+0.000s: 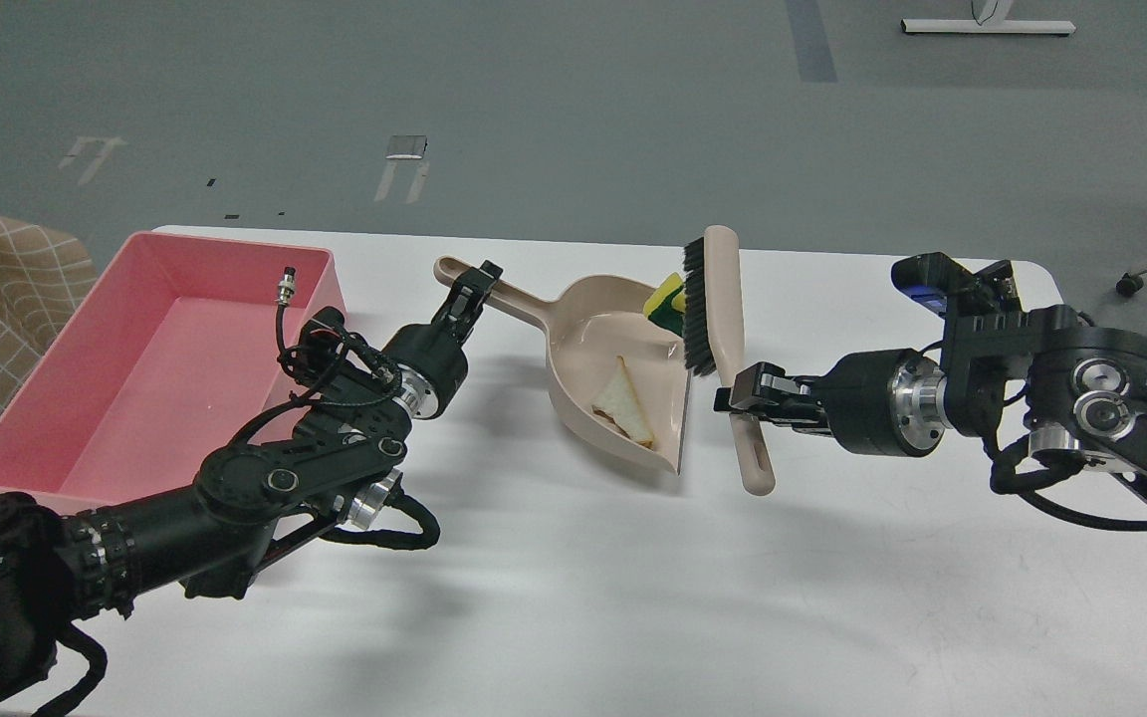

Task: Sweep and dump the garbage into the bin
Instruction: 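Brush the debris deeper into the dustpan with the right gripper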

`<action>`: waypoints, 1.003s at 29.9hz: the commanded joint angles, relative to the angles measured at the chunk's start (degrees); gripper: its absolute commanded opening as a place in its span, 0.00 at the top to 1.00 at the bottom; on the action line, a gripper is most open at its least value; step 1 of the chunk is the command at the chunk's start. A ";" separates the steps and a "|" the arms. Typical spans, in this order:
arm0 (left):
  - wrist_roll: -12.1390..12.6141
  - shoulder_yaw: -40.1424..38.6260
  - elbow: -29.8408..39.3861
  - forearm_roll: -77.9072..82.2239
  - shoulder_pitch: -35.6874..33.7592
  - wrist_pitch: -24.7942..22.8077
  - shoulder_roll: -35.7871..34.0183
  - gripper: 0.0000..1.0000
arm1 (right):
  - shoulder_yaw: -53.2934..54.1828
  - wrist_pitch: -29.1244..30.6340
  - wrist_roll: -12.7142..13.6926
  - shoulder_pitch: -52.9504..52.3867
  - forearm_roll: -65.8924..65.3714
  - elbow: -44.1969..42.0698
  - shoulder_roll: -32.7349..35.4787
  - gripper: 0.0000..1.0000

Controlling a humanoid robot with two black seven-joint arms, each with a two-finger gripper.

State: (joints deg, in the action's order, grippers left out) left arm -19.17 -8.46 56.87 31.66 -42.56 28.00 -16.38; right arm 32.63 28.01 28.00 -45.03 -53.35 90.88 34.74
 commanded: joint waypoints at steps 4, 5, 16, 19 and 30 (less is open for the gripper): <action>0.01 -0.95 0.09 -1.16 0.02 0.00 0.56 1.00 | 0.07 -0.01 0.00 -1.03 0.00 0.09 -0.20 0.99; 0.01 -0.95 0.09 -1.34 0.02 0.00 0.73 1.00 | 0.07 -0.01 0.00 -1.20 0.00 0.09 -0.20 0.99; 0.01 -1.30 0.09 -4.06 -0.07 0.00 1.26 1.00 | -0.28 -0.01 0.00 -4.01 0.00 0.00 -3.62 0.99; 0.01 -1.39 0.09 -4.06 -0.07 0.00 1.17 1.00 | -0.37 -0.01 0.00 -3.93 0.00 0.09 -3.89 0.99; 0.10 -2.97 0.09 -4.59 -0.15 0.00 1.17 1.00 | -0.81 -0.01 0.00 -4.01 0.00 0.35 -3.80 0.99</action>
State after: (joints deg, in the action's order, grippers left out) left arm -19.17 -11.32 56.96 27.09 -42.70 28.00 -15.21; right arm 32.09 28.00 28.00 -49.00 -53.35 91.20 30.77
